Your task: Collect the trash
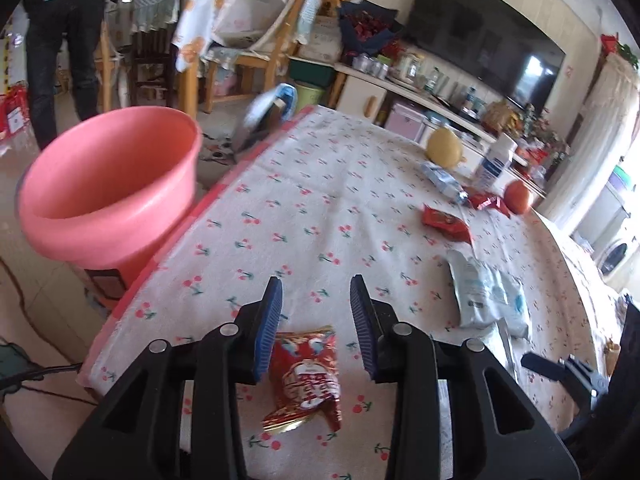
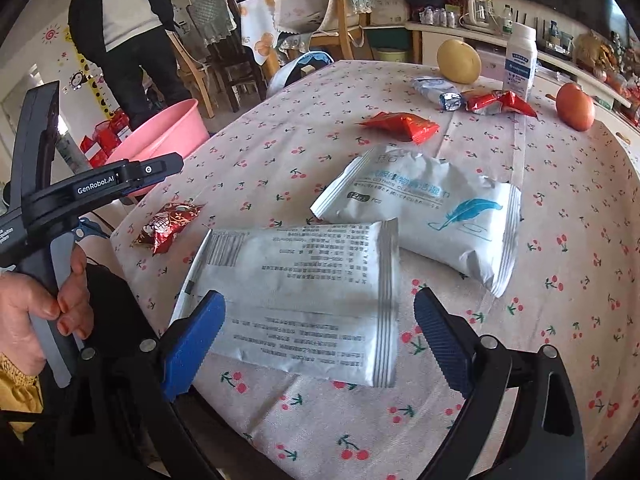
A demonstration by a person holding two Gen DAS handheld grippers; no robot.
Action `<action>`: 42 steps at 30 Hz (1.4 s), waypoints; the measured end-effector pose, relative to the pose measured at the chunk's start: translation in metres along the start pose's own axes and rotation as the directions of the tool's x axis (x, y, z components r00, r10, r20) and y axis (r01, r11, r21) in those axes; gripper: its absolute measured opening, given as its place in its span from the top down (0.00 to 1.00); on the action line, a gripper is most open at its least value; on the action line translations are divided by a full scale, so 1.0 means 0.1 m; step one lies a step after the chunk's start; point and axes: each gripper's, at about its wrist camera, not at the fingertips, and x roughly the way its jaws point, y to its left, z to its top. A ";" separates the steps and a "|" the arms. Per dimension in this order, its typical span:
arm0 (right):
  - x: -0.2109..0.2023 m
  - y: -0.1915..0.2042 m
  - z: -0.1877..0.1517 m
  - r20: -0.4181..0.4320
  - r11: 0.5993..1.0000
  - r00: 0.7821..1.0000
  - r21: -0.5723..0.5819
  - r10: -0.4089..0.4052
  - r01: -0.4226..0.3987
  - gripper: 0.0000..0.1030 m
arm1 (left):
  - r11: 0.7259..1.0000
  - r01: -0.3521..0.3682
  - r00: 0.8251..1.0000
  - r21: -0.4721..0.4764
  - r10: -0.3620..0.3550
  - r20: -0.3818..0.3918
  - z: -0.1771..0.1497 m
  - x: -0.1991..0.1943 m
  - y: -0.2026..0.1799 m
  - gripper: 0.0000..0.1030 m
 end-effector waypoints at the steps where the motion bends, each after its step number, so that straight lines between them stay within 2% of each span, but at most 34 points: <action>1: 0.02 0.06 -0.01 0.001 1.000 1.000 -0.008 0.000 0.000 0.08 | 1.000 -0.021 1.000 -0.012 0.021 0.018 0.00 -0.06 0.02 0.51; 2: 0.06 0.13 -0.01 -0.001 1.000 1.000 -0.019 -0.006 0.006 0.08 | 0.999 -0.040 0.999 -0.023 0.041 0.031 0.00 -0.11 0.03 0.42; 3: 0.09 0.19 -0.02 -0.001 0.999 1.000 -0.030 -0.021 0.021 0.07 | 0.997 -0.067 0.997 -0.033 0.069 0.041 -0.02 -0.15 0.04 0.38; 5: 0.15 0.28 -0.03 0.000 0.998 0.999 -0.050 -0.050 0.050 0.06 | 0.994 -0.100 0.994 -0.033 0.102 0.044 -0.06 -0.20 0.04 0.37; 8: 0.20 0.35 -0.05 0.015 0.994 0.997 -0.073 -0.077 0.078 0.05 | 0.991 -0.132 0.991 -0.016 0.133 0.017 -0.13 -0.19 0.00 0.29; 12: 0.24 0.34 -0.04 0.014 0.992 0.996 -0.088 -0.091 0.091 0.05 | 0.986 -0.164 0.984 0.034 0.166 -0.062 -0.22 -0.02 -0.06 0.28; 15: 0.24 0.30 -0.03 0.017 0.990 0.995 -0.091 -0.103 0.104 0.05 | 0.988 -0.153 0.977 -0.007 0.151 -0.151 -0.29 0.14 0.01 0.29; 16: 0.24 0.26 -0.03 0.015 0.989 0.993 -0.086 -0.118 0.119 0.05 | 0.989 -0.148 0.975 -0.017 0.143 -0.170 -0.30 0.18 0.03 0.31; 17: 0.25 0.22 -0.03 0.010 0.990 0.993 -0.073 -0.121 0.121 0.05 | 0.989 -0.145 0.978 -0.016 0.141 -0.152 -0.30 0.17 0.03 0.38; 18: 0.26 0.16 -0.03 -0.004 0.993 0.994 -0.045 -0.107 0.107 0.05 | 0.991 -0.129 0.980 -0.018 0.125 -0.157 -0.31 0.18 0.02 0.45; 19: 0.25 0.11 -0.02 -0.008 0.996 0.996 -0.018 -0.092 0.092 0.05 | 0.992 -0.128 0.981 -0.011 0.125 -0.150 -0.32 0.18 0.00 0.48; 21: 0.24 0.06 0.00 -0.009 0.993 0.993 -0.009 -0.117 0.117 0.05 | 0.993 -0.114 0.983 0.016 0.115 -0.145 -0.34 0.19 -0.05 0.59; 27: 0.22 -0.06 0.01 -0.010 0.990 0.990 0.025 -0.139 0.139 0.05 | 0.998 -0.021 0.990 0.058 0.029 -0.135 -0.39 0.20 -0.26 0.62; 31: 0.19 -0.18 0.03 -0.001 0.982 0.983 0.049 -0.183 0.183 0.05 | 0.998 0.035 0.991 0.054 -0.028 -0.128 -0.43 0.23 -0.39 0.62; 33: 0.16 -0.29 0.04 0.003 0.976 0.979 0.075 -0.206 0.205 0.05 | 0.996 0.082 0.988 0.037 -0.076 -0.133 -0.43 0.26 -0.45 0.63; 36: 0.12 -0.43 0.06 0.012 0.964 0.969 0.105 -0.247 0.244 0.05 | 0.987 0.149 0.979 0.061 -0.139 -0.147 -0.45 0.32 -0.66 0.64; 39: 0.08 -0.58 0.10 0.023 0.944 0.953 0.146 -0.301 0.295 0.05 | 0.980 0.185 0.974 0.071 -0.173 -0.150 -0.44 0.41 -0.82 0.64; 42: 0.06 -0.76 0.12 0.015 0.928 0.947 0.207 -0.321 0.311 0.05 | 0.976 0.205 0.970 0.072 -0.193 -0.150 -0.42 0.48 -0.93 0.65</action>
